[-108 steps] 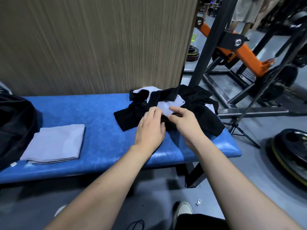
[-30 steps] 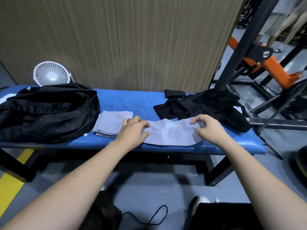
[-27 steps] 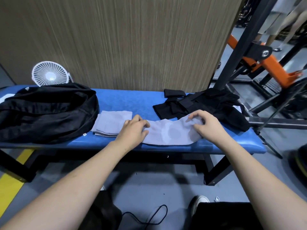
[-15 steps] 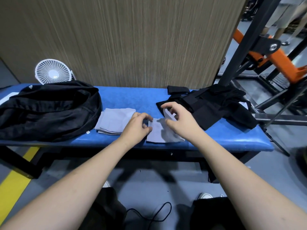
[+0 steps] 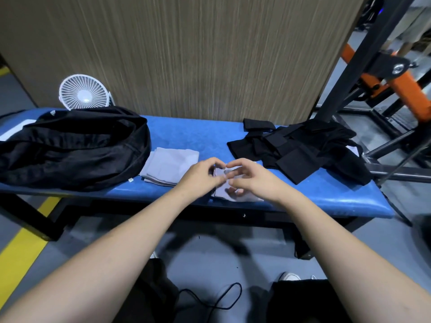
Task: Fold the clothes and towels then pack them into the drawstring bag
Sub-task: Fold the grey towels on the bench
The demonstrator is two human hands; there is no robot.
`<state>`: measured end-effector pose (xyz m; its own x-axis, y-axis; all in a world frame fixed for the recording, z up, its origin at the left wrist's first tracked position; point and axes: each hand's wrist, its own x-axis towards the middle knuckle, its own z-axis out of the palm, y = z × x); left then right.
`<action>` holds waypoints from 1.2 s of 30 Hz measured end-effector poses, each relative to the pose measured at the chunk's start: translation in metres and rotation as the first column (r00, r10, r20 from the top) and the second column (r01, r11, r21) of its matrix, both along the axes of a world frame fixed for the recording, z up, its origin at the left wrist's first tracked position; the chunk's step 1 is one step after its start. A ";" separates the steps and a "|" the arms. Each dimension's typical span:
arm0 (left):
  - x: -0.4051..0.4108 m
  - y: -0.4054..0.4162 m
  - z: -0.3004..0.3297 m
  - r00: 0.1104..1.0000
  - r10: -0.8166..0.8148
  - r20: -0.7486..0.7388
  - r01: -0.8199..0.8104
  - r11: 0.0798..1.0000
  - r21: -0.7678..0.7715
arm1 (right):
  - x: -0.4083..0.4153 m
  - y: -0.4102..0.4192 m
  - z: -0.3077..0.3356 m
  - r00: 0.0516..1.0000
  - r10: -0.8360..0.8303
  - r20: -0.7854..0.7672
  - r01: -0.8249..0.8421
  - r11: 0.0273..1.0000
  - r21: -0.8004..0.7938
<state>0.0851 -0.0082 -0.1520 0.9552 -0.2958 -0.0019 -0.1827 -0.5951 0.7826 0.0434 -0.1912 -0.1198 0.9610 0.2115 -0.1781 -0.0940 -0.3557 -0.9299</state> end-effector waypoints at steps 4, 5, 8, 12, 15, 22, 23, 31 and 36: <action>-0.002 -0.011 0.002 0.997 -0.026 0.071 0.017 0.992 0.129 | 0.007 -0.028 -0.010 0.962 -0.067 0.265 0.167 0.911 -0.378; -0.003 -0.013 0.003 0.996 -0.012 0.084 0.003 0.994 0.107 | 0.009 -0.036 -0.014 0.946 -0.028 0.323 0.202 0.830 -0.519; -0.002 -0.015 0.007 0.992 0.035 0.118 -0.036 0.999 0.004 | 0.008 -0.049 -0.019 0.965 -0.010 0.261 0.178 0.755 -0.631; -0.004 -0.010 0.018 0.994 0.045 0.098 -0.022 0.974 -0.227 | 0.006 -0.042 -0.012 0.976 -0.129 0.177 0.173 0.950 -0.260; -0.005 0.003 0.031 0.997 0.052 0.055 -0.025 0.917 -0.399 | 0.008 -0.027 -0.005 0.983 -0.169 0.077 0.155 0.974 0.163; -0.003 0.054 0.040 0.966 0.224 0.127 -0.154 0.899 -0.410 | 0.028 0.031 -0.010 0.981 -0.190 0.045 0.160 0.912 0.378; -0.003 0.063 0.039 0.958 0.244 0.152 -0.172 0.910 -0.377 | 0.030 0.039 -0.012 0.978 -0.200 0.053 0.170 0.923 0.345; 0.011 0.114 0.016 0.896 0.345 0.278 -0.348 0.936 -0.040 | 0.052 0.098 -0.020 0.971 -0.163 0.173 0.161 0.987 0.024; 0.019 0.120 0.005 0.884 0.305 0.353 -0.351 0.934 0.071 | 0.053 0.114 -0.027 0.967 -0.045 0.250 0.110 0.961 -0.252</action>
